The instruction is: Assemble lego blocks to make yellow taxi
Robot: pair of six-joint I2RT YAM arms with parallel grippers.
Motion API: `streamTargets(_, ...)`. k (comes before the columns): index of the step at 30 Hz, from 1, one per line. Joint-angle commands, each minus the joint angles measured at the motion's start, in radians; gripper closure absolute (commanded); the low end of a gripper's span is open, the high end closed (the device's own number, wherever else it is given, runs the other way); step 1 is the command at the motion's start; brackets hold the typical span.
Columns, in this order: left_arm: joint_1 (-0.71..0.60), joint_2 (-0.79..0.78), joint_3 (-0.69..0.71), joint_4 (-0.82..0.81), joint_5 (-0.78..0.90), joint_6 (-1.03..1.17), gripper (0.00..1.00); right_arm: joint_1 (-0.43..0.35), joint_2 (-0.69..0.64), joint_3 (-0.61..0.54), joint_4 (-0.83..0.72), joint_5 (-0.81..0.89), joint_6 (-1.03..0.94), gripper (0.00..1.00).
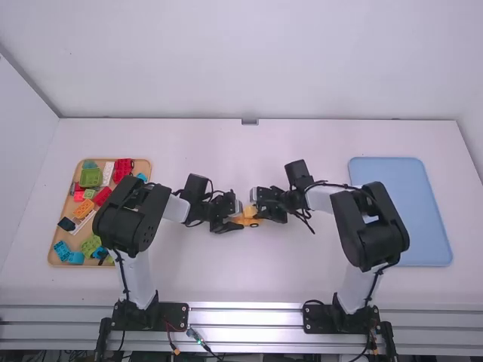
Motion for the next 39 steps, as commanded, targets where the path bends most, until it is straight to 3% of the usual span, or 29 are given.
streamTargets(1,-0.002,0.015,-0.014,-0.026,-0.094,-0.011,0.62,-0.023,-0.053,-0.018,-0.027,0.006,0.003,0.85)
streamTargets(8,0.004,0.015,-0.014,-0.026,-0.108,-0.011,0.62,-0.021,-0.087,-0.032,-0.064,-0.016,-0.068,0.85)
streamTargets(17,0.001,0.015,-0.014,-0.035,-0.108,-0.005,0.61,-0.021,-0.085,-0.156,0.188,-0.041,0.063,0.85)
streamTargets(28,-0.009,0.015,-0.014,-0.120,-0.075,0.083,0.67,-0.021,-0.085,-0.161,0.181,-0.038,0.064,0.84)
streamTargets(39,-0.011,0.015,-0.014,-0.120,-0.078,0.072,0.63,-0.021,-0.085,-0.161,0.179,-0.038,0.080,0.81)
